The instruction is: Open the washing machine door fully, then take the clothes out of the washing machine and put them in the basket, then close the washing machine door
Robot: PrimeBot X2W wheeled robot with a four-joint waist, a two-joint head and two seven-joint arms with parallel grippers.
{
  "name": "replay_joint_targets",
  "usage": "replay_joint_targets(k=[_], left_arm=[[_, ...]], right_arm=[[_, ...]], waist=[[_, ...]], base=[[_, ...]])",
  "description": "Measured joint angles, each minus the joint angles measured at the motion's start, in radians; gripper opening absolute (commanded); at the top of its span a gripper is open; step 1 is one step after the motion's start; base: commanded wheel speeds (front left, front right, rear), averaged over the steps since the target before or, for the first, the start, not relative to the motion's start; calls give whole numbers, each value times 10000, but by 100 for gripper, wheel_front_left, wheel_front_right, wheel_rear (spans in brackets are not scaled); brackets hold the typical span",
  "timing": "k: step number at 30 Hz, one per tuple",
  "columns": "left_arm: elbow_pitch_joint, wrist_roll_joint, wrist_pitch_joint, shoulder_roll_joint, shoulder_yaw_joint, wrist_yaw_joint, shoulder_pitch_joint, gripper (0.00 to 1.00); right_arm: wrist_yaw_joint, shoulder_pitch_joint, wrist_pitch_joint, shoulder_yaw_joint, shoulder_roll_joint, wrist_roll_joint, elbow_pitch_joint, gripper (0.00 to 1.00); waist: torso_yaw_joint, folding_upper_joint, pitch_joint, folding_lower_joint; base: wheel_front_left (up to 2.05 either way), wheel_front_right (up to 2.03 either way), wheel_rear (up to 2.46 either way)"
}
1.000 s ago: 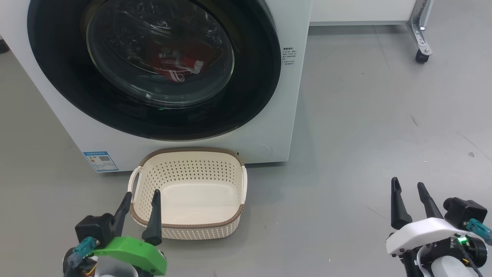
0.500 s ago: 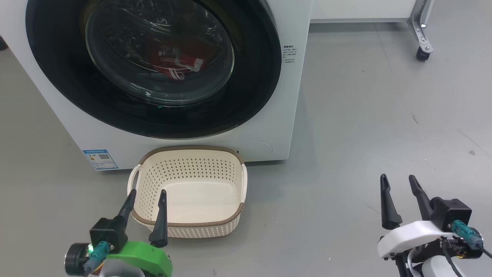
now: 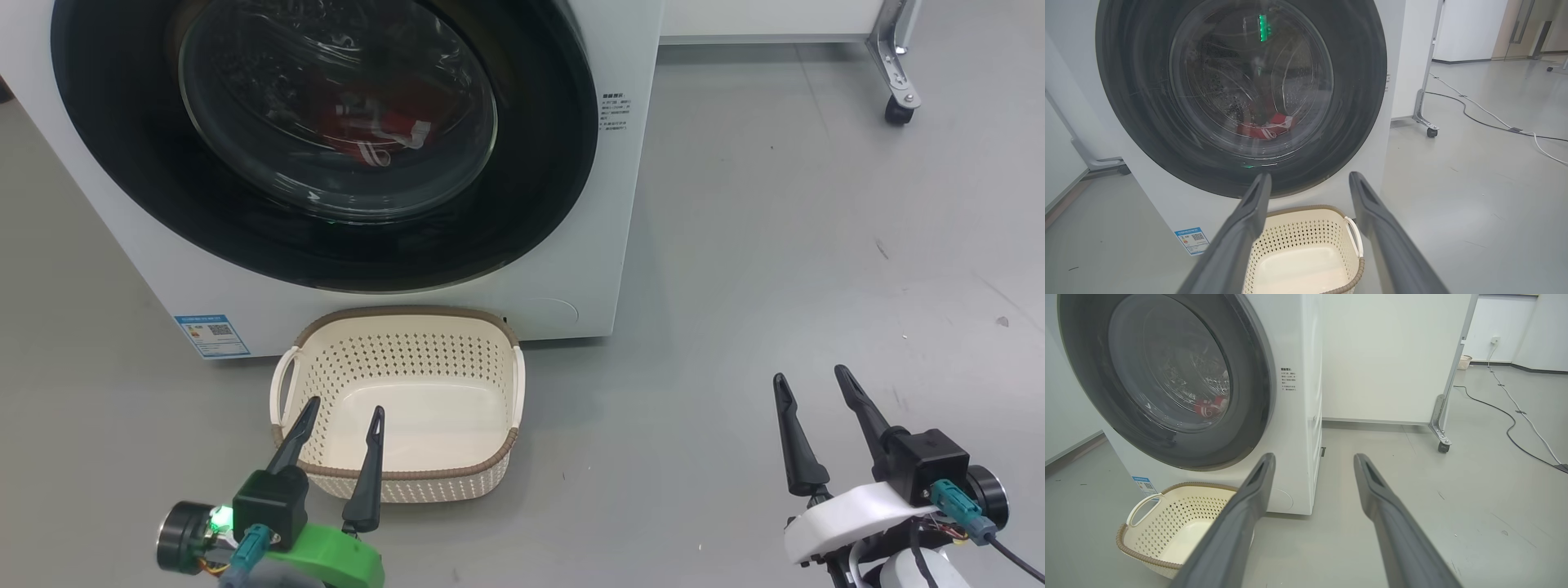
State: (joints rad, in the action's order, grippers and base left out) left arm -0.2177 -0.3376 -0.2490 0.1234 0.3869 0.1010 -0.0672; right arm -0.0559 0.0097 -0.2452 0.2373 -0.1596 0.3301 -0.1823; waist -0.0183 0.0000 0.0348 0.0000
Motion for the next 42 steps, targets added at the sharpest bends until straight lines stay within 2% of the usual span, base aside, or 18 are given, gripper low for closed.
replay_joint_targets(k=[26,27,28,38,42], left_arm=[[-267,44,0,-173,-247,46,1,100],[-268,44,0,-174,-247,46,1,100],[-268,46,0,-176,-249,46,1,100],[-272,52,0,-211,-267,48,1,100],[-267,67,0,-228,-268,48,1,100]], right_arm=[[-73,255,-40,-395,272,-171,25,100],[-69,264,-40,-403,276,-171,23,6],[-67,279,-40,-410,284,-171,23,0],[138,355,-40,-545,339,-151,23,0],[284,351,-40,-784,512,192,56,0]], waist=[[33,0,-71,0],[35,0,-73,0],[37,0,-75,0],[69,0,-62,0],[98,0,-25,0]], base=[[0,0,0],[0,0,0],[0,0,0],[0,0,0],[0,0,0]])
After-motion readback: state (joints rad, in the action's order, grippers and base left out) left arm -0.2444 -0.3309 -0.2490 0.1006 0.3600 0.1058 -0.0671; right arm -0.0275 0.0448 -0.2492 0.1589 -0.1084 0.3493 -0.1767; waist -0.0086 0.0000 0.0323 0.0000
